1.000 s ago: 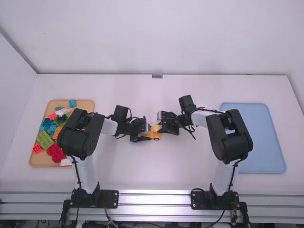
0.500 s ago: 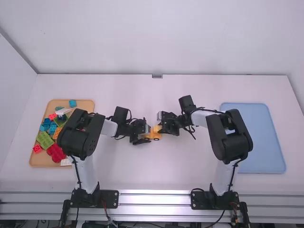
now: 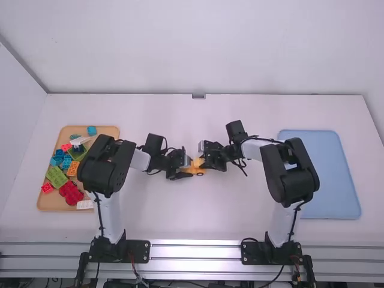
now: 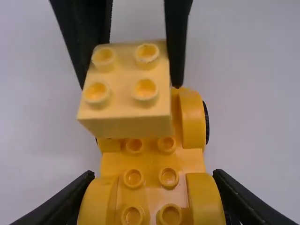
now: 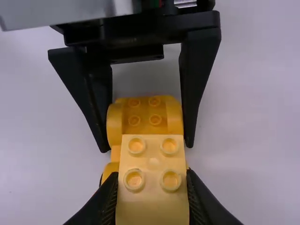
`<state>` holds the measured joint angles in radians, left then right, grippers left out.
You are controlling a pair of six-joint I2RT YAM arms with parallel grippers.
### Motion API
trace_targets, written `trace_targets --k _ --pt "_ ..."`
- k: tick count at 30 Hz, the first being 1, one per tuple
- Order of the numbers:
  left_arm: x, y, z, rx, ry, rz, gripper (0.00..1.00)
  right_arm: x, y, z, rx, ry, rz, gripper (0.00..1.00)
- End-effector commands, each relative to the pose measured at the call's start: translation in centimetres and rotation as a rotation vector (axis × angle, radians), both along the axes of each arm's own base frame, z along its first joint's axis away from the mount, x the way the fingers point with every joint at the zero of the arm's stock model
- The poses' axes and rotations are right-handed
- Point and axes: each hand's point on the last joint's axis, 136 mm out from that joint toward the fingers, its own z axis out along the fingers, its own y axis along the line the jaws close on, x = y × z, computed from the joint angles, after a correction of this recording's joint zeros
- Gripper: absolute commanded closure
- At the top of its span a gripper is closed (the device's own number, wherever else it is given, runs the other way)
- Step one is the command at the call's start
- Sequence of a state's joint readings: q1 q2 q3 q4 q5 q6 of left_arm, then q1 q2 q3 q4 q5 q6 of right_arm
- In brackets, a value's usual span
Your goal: Assemble lego blocks to make yellow taxi
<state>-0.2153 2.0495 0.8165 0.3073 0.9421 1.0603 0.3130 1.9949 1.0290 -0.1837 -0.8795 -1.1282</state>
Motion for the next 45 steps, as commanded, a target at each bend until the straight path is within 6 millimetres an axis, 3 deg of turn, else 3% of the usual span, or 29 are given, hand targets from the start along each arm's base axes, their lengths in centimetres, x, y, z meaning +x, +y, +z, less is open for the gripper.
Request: trace_targets --k 1,6,17,40,45 --pt "-0.1 -0.1 -0.9 0.014 0.061 0.029 0.39 -0.1 -0.2 0.6 0.011 -0.004 -0.001 0.85" --pt "0.5 -0.2 -0.5 -0.006 0.073 0.059 0.38 -0.1 -0.3 0.3 -0.005 -0.020 0.006 0.87" --pt "-0.3 -0.1 -1.0 0.005 0.077 0.043 0.35 0.1 -0.6 -0.1 -0.032 -0.056 0.018 0.91" --pt "-0.3 0.0 -1.0 0.009 0.064 0.032 0.35 -0.2 0.2 -0.5 0.011 -0.096 0.018 0.91" --pt "-0.3 0.0 -1.0 0.009 0.063 0.032 0.34 -0.1 0.0 -0.5 0.013 -0.092 0.013 0.73"
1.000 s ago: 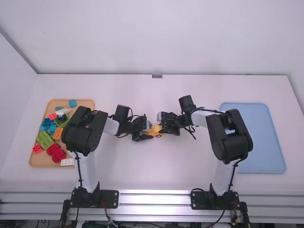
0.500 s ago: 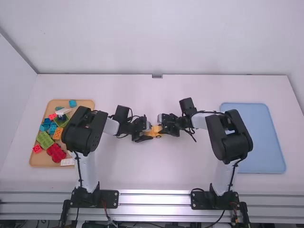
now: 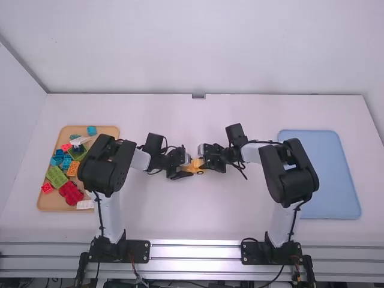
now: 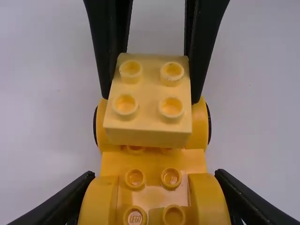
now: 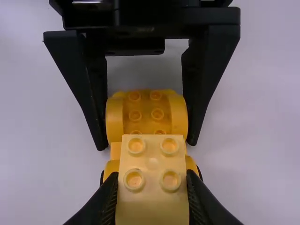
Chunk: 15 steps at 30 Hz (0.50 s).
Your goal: Assemble lego blocks to make yellow taxi
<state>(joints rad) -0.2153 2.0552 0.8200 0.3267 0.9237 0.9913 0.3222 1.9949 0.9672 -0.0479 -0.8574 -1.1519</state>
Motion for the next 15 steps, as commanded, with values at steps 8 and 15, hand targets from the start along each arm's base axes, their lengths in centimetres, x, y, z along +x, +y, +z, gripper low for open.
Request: trace_targets --k 8,15 --pt "-0.83 -0.12 -0.88 0.006 0.025 -0.013 0.34 -0.30 -0.05 0.44 0.009 0.003 0.000 0.45" --pt "-0.83 -0.12 -0.87 0.006 0.025 -0.013 0.34 -0.05 0.14 1.09 0.049 0.012 -0.008 0.49"
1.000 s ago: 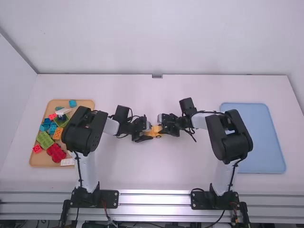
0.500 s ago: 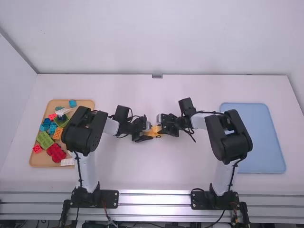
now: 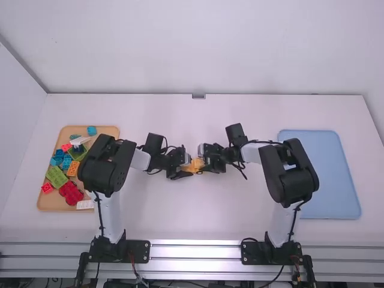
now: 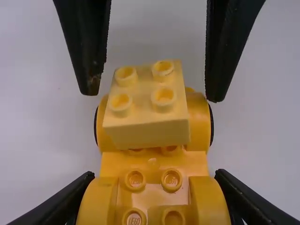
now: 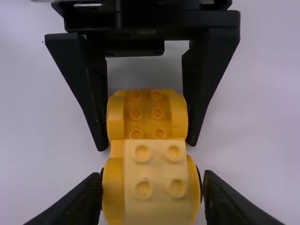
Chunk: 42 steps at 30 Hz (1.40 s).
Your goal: Assemble lego blocks to make yellow taxi
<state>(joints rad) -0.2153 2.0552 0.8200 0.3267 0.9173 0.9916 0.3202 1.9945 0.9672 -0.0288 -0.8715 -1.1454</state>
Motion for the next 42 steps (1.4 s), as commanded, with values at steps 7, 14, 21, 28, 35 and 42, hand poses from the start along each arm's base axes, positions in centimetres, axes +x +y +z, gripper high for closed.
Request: trace_targets --k 7,14,21,28,35,42 --pt "-0.9 -0.2 -0.8 0.000 0.026 -0.017 0.34 0.0 -0.3 1.0 0.045 0.028 -0.019 0.66" --pt "-0.9 -0.2 -0.8 0.000 0.027 -0.016 0.34 -0.5 0.3 0.9 0.041 0.022 0.006 0.57" --pt "-0.9 -0.2 -0.8 0.001 0.028 -0.016 0.34 -0.2 0.0 0.4 0.008 0.011 -0.010 0.59" --pt "-1.1 -0.1 -0.9 0.003 0.037 -0.016 0.34 -0.2 -0.1 0.3 -0.002 0.009 -0.015 0.70" --pt "-1.1 -0.1 -0.9 0.003 0.036 -0.018 0.34 -0.5 0.5 -0.4 -0.051 -0.011 -0.002 0.77" --pt "-1.1 -0.1 -0.9 0.003 0.036 -0.018 0.33 -0.6 0.9 -0.6 -0.067 -0.022 0.004 0.66"
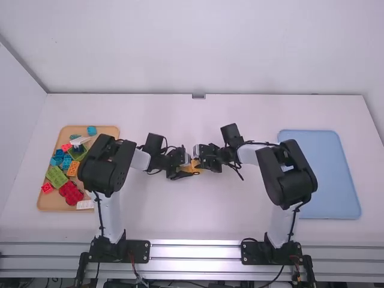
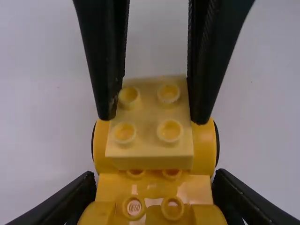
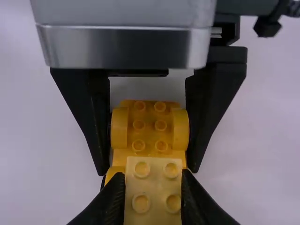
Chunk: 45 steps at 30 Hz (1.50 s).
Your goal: Assemble lego blocks to make yellow taxi
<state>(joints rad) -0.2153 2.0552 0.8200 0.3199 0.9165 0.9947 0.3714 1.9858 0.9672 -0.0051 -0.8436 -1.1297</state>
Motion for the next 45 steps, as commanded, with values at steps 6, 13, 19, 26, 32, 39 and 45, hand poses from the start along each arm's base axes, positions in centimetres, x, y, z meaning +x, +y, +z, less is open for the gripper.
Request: trace_targets --k 6,13,19,26,32,39,45 --pt "-1.0 -0.2 -0.8 0.001 0.031 -0.016 0.33 0.3 -0.5 0.0 -0.036 0.008 -0.048 0.51" --pt "-1.0 -0.2 -0.9 0.002 0.036 -0.016 0.33 -0.6 0.0 4.1 0.089 -0.037 0.037 0.48" --pt "-1.1 -0.1 -0.9 0.004 0.039 -0.015 0.34 -0.7 -0.5 5.0 0.092 -0.043 0.035 0.94" --pt "-1.1 -0.1 -1.0 0.006 0.042 -0.015 0.40 -0.2 -0.5 3.1 0.067 0.007 -0.008 1.00" --pt "-1.0 -0.1 -0.9 0.005 0.038 -0.015 0.41 0.0 -1.1 2.1 0.010 0.011 -0.031 1.00" --pt "-1.1 -0.1 -0.9 0.005 0.038 -0.015 0.40 0.2 -1.6 1.0 -0.041 0.029 -0.067 1.00" --pt "-1.0 -0.1 -0.9 0.005 0.038 -0.015 0.40 -0.1 -1.7 0.9 -0.039 0.039 -0.058 1.00"
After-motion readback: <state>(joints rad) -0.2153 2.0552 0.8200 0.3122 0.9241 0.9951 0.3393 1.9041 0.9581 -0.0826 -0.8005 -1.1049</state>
